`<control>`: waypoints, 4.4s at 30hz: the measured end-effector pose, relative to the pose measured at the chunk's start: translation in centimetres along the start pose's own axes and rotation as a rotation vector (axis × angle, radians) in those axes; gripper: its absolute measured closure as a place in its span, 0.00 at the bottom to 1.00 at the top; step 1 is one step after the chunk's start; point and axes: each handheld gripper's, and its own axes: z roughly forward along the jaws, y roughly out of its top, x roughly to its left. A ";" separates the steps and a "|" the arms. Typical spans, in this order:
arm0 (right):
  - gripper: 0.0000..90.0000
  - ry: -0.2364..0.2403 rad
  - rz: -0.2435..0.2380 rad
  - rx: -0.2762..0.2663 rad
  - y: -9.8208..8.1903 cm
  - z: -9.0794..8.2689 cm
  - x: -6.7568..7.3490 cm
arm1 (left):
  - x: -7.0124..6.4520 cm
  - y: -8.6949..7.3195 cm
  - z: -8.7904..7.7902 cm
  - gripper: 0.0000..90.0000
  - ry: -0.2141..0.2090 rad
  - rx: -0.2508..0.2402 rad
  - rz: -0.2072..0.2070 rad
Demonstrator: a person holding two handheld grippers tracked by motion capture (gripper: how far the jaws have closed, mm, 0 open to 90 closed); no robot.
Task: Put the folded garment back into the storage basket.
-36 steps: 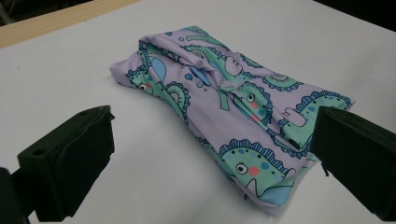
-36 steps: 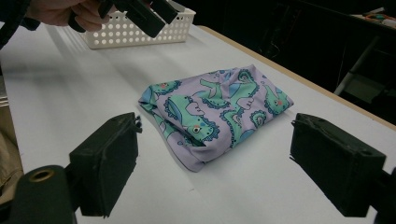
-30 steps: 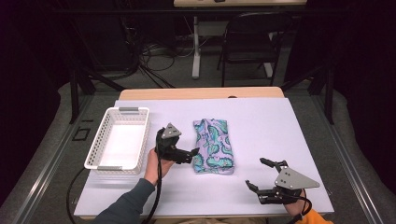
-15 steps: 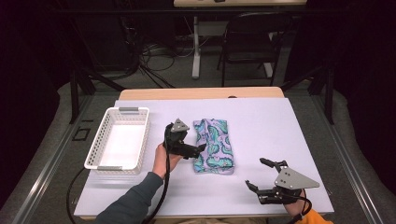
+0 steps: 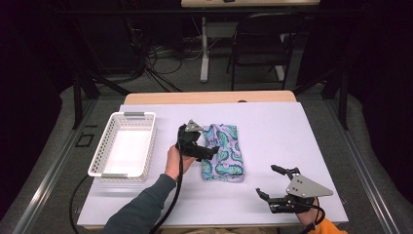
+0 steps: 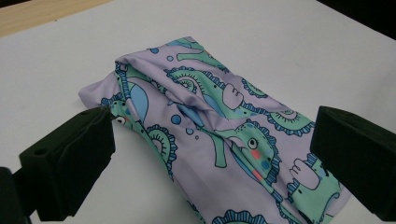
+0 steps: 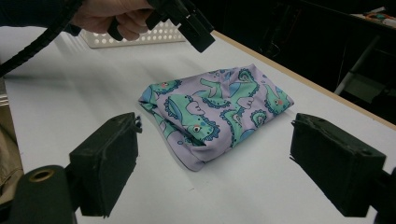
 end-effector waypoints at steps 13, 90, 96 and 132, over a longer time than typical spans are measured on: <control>0.16 0.005 0.004 -0.001 0.0 0.0 0.0 | 0.3 -0.4 2.8 0.01 0.034 0.094 -0.068; 0.16 0.018 -0.012 0.027 -0.1 0.3 0.2 | -0.1 -1.1 7.3 0.76 -0.040 0.189 -0.115; 0.16 0.014 -0.016 0.017 -0.1 0.3 0.1 | 0.0 -1.0 6.8 0.77 -0.074 0.158 -0.136; 0.16 0.007 -0.016 0.025 -0.1 0.2 0.1 | -1.1 2.8 2.0 0.78 -0.107 0.049 -0.085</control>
